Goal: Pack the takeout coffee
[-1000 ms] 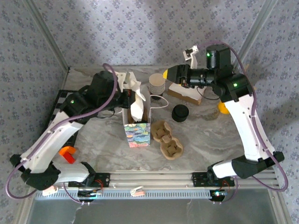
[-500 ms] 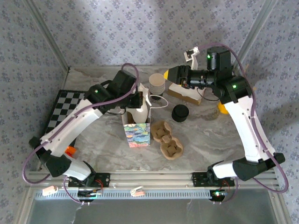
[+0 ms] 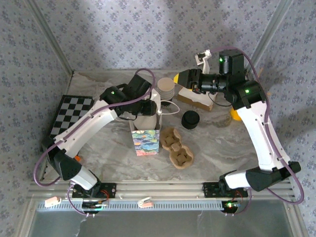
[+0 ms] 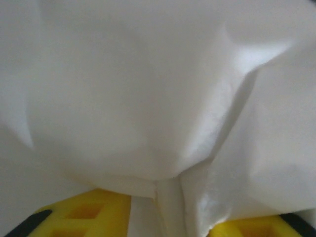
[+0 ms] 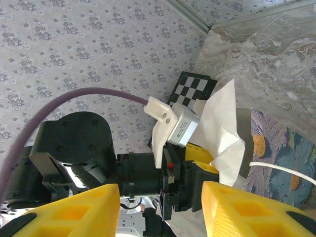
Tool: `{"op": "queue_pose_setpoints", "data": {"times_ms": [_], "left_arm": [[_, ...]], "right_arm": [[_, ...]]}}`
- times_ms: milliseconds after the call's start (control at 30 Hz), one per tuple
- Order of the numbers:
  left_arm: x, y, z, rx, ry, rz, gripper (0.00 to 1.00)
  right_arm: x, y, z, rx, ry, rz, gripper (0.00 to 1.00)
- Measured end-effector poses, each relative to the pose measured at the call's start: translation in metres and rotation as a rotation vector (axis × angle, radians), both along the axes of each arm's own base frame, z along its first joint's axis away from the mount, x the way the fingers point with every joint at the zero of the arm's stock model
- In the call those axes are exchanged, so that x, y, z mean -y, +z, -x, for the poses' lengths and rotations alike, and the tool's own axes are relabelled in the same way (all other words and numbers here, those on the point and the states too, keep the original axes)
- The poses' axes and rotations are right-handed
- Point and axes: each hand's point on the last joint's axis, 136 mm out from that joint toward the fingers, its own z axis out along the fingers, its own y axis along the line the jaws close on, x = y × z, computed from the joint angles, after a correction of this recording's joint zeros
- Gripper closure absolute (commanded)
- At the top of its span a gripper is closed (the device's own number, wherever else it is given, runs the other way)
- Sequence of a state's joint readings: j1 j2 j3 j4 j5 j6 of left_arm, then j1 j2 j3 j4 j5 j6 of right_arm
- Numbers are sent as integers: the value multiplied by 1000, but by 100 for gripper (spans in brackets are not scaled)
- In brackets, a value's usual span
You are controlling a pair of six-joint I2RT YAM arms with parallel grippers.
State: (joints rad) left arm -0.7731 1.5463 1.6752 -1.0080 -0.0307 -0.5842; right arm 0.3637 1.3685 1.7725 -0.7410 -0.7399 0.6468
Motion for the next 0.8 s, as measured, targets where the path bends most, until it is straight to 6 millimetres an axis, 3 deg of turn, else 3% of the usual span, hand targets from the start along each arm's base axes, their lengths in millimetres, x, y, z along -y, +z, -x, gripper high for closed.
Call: {"op": "queue_pose_setpoints", "data": {"times_ms": [267, 433, 600, 800], "left_arm": [[-2, 44, 6, 75, -15, 83, 54], [-5, 64, 1, 131, -1, 97, 61], [-4, 53, -19, 137, 41, 51, 71], [-5, 9, -33, 79, 75, -34, 74]], "right_arm": [[2, 1, -3, -2, -7, -14, 51], [1, 4, -5, 9, -5, -24, 51], [0, -2, -6, -6, -2, -26, 50], [1, -4, -7, -12, -3, -27, 50]]}}
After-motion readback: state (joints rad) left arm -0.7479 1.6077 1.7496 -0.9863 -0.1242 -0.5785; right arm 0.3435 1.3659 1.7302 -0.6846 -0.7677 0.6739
